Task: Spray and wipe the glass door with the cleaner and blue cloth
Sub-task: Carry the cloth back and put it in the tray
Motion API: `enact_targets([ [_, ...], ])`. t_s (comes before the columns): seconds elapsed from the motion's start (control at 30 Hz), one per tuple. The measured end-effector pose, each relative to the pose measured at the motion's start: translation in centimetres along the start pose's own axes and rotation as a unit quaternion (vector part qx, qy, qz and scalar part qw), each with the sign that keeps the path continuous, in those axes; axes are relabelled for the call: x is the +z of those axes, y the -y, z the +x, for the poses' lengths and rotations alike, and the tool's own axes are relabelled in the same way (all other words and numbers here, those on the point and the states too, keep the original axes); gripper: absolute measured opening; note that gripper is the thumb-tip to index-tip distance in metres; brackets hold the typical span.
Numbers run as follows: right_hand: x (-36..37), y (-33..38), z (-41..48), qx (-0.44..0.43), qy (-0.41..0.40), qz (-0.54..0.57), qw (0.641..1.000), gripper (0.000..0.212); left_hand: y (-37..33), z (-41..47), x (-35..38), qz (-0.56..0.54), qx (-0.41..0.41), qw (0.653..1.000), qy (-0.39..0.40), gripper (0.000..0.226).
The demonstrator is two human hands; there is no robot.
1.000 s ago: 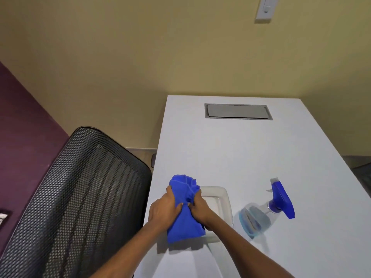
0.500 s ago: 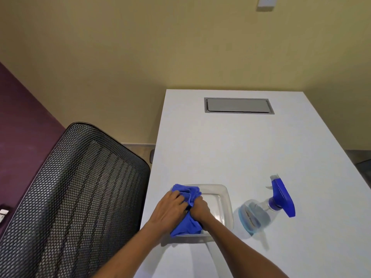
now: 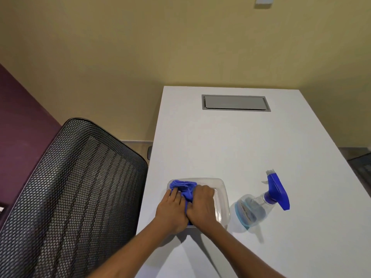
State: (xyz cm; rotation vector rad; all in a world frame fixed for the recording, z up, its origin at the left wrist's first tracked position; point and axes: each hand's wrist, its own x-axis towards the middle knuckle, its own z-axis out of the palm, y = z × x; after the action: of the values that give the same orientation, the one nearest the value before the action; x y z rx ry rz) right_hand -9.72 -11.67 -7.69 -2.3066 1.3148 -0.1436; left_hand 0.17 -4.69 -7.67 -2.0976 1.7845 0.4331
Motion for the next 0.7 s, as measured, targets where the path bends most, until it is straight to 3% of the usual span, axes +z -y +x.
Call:
enact_targets([
  [0.07, -0.3, -0.1, -0.4, -0.058, 0.061, -0.04, 0.996, 0.01, -0.4, 0.0, 0.0, 0.024, -0.006, 1.0, 0.012, 0.069],
  [0.17, -0.5, -0.6, -0.4, -0.058, 0.15, -0.013, 0.987, 0.008, -0.9, 0.8, -0.4, 0.037, -0.022, 0.998, 0.034, 0.066],
  [0.33, 0.5, -1.0, 0.5, -0.037, 0.272, -0.057, 0.96, 0.055, -1.2, 1.6, -0.5, 0.076, -0.021, 0.995, 0.061, 0.064],
  [0.47, 0.6, -1.3, 1.1, -0.041, 0.285, -0.091, 0.953, 0.055, -1.1, 1.3, -0.4, 0.033, -0.017, 0.999, -0.008, 0.051],
  [0.53, 0.3, -1.2, 0.7, -0.052, 0.263, -0.113, 0.957, 0.057, -1.0, 0.6, -0.4, -0.016, -0.026, 0.996, -0.089, 0.046],
  [0.6, -0.1, -1.2, -0.3, -0.054, 0.179, -0.103, 0.977, 0.058, -1.1, 0.0, -0.1, -0.058, -0.042, 0.983, -0.168, 0.046],
  [0.7, -1.1, -2.1, -2.4, -0.016, 0.009, 0.004, 1.0, 0.056, -1.2, -0.4, 0.2, -0.121, -0.082, 0.971, -0.188, 0.072],
])
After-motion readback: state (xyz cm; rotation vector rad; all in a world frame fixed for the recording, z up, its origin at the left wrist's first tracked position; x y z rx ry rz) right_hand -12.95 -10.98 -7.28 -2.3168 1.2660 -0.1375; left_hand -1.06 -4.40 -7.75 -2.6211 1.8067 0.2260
